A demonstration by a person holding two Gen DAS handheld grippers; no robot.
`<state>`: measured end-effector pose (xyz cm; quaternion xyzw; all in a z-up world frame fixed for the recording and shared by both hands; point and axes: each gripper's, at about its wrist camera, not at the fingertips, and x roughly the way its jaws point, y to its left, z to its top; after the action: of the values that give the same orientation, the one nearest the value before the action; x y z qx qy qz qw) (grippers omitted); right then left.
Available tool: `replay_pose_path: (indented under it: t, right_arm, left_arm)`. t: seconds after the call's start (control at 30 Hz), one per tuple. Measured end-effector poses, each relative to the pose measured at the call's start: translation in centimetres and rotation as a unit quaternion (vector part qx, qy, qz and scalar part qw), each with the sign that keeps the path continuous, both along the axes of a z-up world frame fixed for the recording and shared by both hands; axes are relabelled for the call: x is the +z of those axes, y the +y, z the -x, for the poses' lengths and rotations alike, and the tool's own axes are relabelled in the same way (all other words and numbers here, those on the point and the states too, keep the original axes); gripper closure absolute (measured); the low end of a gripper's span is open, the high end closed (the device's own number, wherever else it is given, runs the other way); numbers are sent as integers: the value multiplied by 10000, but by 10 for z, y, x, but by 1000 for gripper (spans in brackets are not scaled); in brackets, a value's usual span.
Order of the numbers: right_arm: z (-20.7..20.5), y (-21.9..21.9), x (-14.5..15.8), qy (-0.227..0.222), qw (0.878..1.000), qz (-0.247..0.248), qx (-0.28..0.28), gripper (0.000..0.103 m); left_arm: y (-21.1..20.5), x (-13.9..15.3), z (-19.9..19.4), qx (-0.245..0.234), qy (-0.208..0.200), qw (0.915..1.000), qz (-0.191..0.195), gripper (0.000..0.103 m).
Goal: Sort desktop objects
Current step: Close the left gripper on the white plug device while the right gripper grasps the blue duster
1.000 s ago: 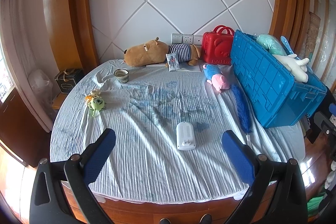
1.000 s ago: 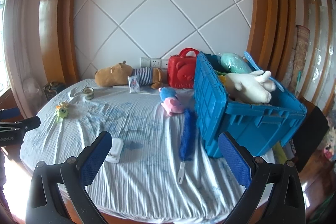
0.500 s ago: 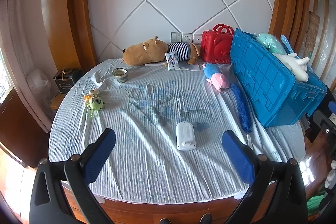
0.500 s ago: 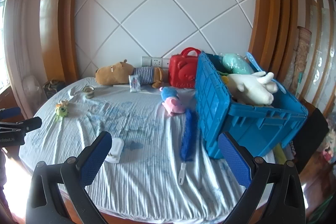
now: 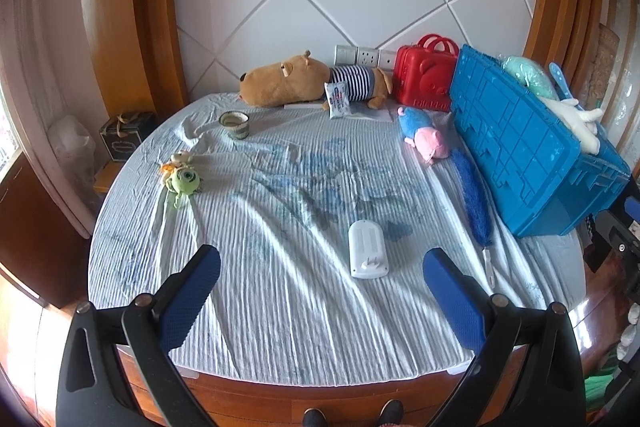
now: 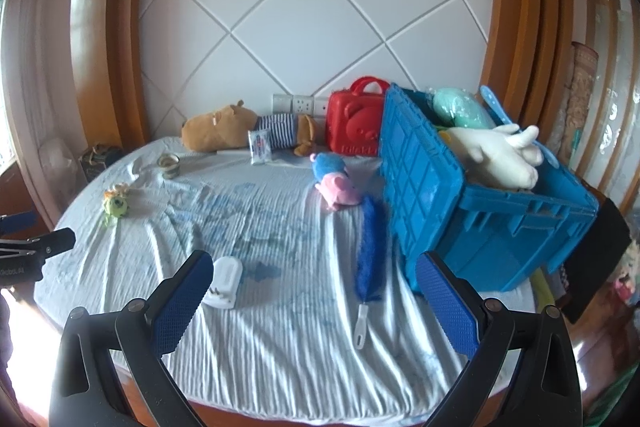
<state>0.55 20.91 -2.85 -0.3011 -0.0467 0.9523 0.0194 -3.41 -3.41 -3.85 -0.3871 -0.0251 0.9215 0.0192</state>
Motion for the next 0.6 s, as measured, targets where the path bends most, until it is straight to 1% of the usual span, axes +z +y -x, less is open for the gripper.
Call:
replay_pose_path:
  t: [0.17,0.27,0.37,0.43,0.53,0.6]
  right_arm:
    - [14,-11,-28,-362,9993,122,37,0]
    - [24,-10,-46,-578,9981,205,17,0]
    - [38,-2,-62,-762,9961,455,15,0]
    - [51,5,-72,-872,9941,632,112,0]
    - [74,11,-88,-1018,9936,433,209,0]
    - [91,18,-101,-1202,9908,532,315,0]
  left_arm:
    - [2,-26,15,-216,-273,9994,55,0]
    - [6,-44,28,-322,-465,9984,-42,0]
    - [15,-63,44,-339,-672,9970,-156,0]
    - [25,-75,56,-305,-791,9963,-129,0]
    - [43,-95,78,-240,-1005,9946,-121,0]
    - [57,-108,91,-240,-1167,9928,-93,0]
